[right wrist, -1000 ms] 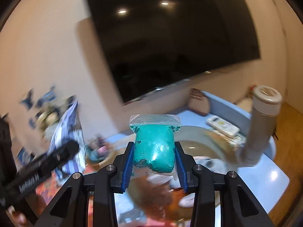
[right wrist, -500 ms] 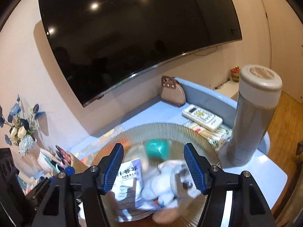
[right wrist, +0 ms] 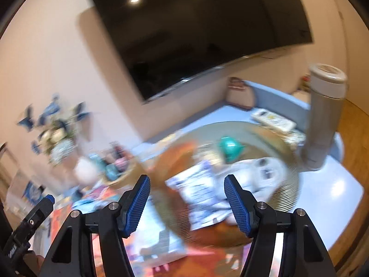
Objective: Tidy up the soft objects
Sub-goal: 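Return both open grippers to the remaining items on the tablecloth, then grasp the pink clay bag with the right gripper while the left grasps the white fluffy plush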
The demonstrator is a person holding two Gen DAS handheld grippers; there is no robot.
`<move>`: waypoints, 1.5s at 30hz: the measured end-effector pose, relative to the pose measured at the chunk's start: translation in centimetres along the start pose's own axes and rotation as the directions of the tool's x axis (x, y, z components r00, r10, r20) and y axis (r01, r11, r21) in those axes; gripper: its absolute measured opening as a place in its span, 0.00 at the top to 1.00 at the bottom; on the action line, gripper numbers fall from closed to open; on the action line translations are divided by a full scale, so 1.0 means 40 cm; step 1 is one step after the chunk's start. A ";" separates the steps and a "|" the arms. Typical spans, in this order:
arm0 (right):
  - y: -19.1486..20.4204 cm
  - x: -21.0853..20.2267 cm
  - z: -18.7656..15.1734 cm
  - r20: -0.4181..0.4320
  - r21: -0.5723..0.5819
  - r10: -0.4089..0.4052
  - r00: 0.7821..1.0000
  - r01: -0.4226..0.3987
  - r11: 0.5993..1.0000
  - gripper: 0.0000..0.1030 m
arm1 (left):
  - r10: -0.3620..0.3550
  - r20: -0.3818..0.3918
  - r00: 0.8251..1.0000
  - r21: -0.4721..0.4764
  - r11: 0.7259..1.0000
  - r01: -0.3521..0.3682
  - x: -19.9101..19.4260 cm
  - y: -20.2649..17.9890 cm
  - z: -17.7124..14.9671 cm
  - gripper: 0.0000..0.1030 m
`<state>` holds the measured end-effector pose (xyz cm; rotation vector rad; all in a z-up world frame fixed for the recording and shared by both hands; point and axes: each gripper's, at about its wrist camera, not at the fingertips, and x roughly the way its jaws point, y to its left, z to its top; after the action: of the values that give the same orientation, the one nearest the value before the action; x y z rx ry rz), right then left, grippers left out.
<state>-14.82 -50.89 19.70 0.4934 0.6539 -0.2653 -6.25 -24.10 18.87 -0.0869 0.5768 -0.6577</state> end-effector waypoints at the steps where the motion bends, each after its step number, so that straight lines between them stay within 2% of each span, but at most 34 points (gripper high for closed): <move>1: 0.036 -0.002 -0.012 -0.003 -0.023 0.028 1.000 -0.029 0.999 0.36 | 0.023 0.013 1.000 -0.018 1.000 -0.023 -0.023 0.028 -0.004 0.23; 4: 0.134 0.000 -0.050 -0.023 -0.098 0.081 0.996 -0.082 0.992 0.35 | 0.158 0.042 0.987 -0.052 0.986 -0.156 -0.120 0.122 -0.032 0.23; 6: 0.217 0.011 -0.096 -0.056 -0.164 0.124 0.991 -0.131 0.978 0.34 | 0.281 0.044 0.959 -0.072 0.958 -0.278 -0.183 0.182 -0.049 0.23; 8: 0.283 0.027 -0.145 -0.088 -0.217 0.150 0.985 -0.166 0.962 0.28 | 0.370 0.038 0.928 -0.109 0.925 -0.364 -0.247 0.246 -0.069 0.23; 12: 0.402 0.088 -0.244 -0.160 -0.325 0.181 0.970 -0.225 0.919 0.26 | 0.417 0.002 0.909 -0.187 0.893 -0.410 -0.302 0.345 -0.113 0.23; 15: 0.465 0.150 -0.330 -0.210 -0.403 0.272 0.939 -0.337 0.851 0.26 | 0.452 -0.056 0.890 -0.209 0.867 -0.453 -0.279 0.406 -0.164 0.23; 18: 0.497 0.218 -0.401 -0.249 -0.462 0.207 0.946 -0.304 0.833 0.26 | 0.467 -0.135 0.874 -0.196 0.852 -0.485 -0.208 0.452 -0.222 0.23; 21: 0.489 0.271 -0.444 -0.308 -0.434 0.206 0.929 -0.330 0.838 0.26 | 0.475 -0.171 0.863 -0.174 0.848 -0.501 -0.149 0.491 -0.278 0.23; 23: 0.483 0.301 -0.461 -0.348 -0.418 0.197 0.917 -0.340 0.842 0.26 | 0.473 -0.188 0.861 -0.169 0.848 -0.503 -0.128 0.507 -0.304 0.23; 25: 0.483 0.308 -0.457 -0.356 -0.415 0.209 0.911 -0.354 0.838 0.25 | 0.457 -0.202 0.866 -0.196 0.848 -0.493 -0.107 0.534 -0.326 0.23; 26: 0.481 0.308 -0.456 -0.354 -0.412 0.214 0.910 -0.357 0.838 0.18 | 0.449 -0.213 0.868 -0.230 0.840 -0.491 -0.096 0.552 -0.339 0.23; 27: 0.482 0.307 -0.458 -0.353 -0.411 0.211 0.911 -0.354 0.840 0.13 | 0.444 -0.241 0.863 -0.250 0.831 -0.497 -0.088 0.564 -0.344 0.23; 28: 0.481 0.304 -0.460 -0.350 -0.410 0.206 0.914 -0.347 0.844 0.09 | 0.428 -0.262 0.865 -0.265 0.830 -0.490 -0.084 0.576 -0.344 0.23; 29: 0.480 0.305 -0.460 -0.346 -0.412 0.201 0.916 -0.341 0.845 0.08 | 0.411 -0.254 0.876 -0.282 0.834 -0.473 -0.089 0.581 -0.343 0.23; 32: 0.488 0.317 -0.462 -0.364 -0.417 0.170 0.916 -0.324 0.849 0.08 | 0.389 -0.263 0.883 -0.334 0.822 -0.462 -0.095 0.600 -0.352 0.23; 36: 0.491 0.335 -0.466 -0.385 -0.415 0.138 0.912 -0.305 0.857 0.08 | 0.352 -0.255 0.901 -0.365 0.828 -0.427 -0.098 0.610 -0.357 0.16; 37: 0.490 0.339 -0.465 -0.387 -0.413 0.135 0.912 -0.302 0.859 0.08 | 0.349 -0.255 0.902 -0.364 0.830 -0.424 -0.097 0.610 -0.357 0.10; 39: 0.489 0.343 -0.465 -0.387 -0.411 0.126 0.913 -0.293 0.863 0.08 | 0.346 -0.265 0.900 -0.351 0.835 -0.424 -0.089 0.605 -0.356 0.05; 42: 0.489 0.347 -0.466 -0.387 -0.412 0.116 0.915 -0.285 0.866 0.08 | 0.350 -0.274 0.896 -0.335 0.838 -0.430 -0.083 0.600 -0.355 0.05; 45: 0.490 0.348 -0.467 -0.386 -0.415 0.106 0.917 -0.274 0.868 0.08 | 0.344 -0.270 0.899 -0.346 0.837 -0.424 -0.087 0.601 -0.357 0.05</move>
<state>-6.22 -25.69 4.96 0.1384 0.9796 0.1804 -2.80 -1.45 2.42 -0.2818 0.8898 -0.1425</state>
